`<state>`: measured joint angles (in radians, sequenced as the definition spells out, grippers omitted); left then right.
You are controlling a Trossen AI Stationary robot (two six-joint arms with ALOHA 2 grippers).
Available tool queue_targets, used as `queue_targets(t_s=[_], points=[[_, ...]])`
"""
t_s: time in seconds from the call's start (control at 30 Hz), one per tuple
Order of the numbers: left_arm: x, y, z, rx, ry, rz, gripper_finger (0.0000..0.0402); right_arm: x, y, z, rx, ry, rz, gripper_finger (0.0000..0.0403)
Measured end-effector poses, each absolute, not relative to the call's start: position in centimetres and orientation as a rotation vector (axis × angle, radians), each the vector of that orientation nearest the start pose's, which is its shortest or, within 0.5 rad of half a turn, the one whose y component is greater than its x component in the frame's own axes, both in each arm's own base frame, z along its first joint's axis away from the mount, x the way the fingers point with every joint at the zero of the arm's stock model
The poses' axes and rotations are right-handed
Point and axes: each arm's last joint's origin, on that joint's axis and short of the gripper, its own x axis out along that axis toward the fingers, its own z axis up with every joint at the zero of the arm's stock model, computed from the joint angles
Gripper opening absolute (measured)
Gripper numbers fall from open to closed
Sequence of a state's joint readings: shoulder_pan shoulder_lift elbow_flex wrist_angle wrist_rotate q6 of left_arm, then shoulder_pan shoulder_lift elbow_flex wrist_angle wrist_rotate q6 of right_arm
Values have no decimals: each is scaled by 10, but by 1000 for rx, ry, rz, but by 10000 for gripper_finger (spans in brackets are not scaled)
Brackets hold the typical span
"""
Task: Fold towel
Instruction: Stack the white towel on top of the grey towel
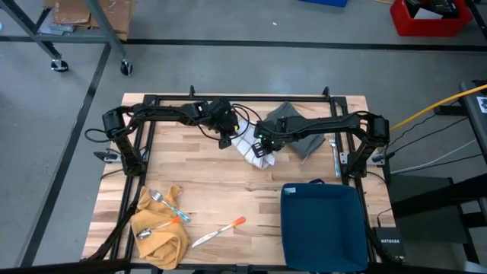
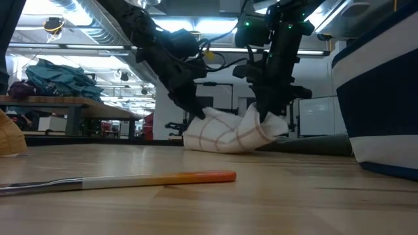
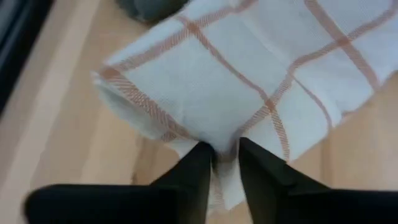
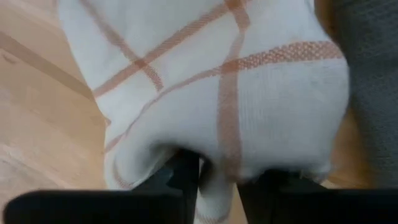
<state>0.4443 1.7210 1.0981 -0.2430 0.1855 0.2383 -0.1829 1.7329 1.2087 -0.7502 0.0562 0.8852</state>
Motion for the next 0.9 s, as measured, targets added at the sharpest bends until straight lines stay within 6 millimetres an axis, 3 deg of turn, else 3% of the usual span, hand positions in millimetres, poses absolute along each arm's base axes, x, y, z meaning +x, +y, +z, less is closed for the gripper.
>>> queue_targets(t_s=[0.17, 0.3, 0.47, 0.63, 0.9], points=[[323, 151, 197, -13, 868, 224, 135, 327, -62, 201, 839, 1104, -754, 144], [322, 152, 197, -21, 875, 272, 156, 327, -62, 201, 840, 1105, -753, 158], [323, 146, 202, -61, 851, 257, 146, 327, -60, 201, 885, 1131, -700, 160], [332, 124, 202, -152, 815, 77, 128, 328, -59, 201, 918, 1150, -659, 160], [357, 82, 174, -29, 858, -82, 112, 333, -57, 202, 968, 1122, -571, 160]])
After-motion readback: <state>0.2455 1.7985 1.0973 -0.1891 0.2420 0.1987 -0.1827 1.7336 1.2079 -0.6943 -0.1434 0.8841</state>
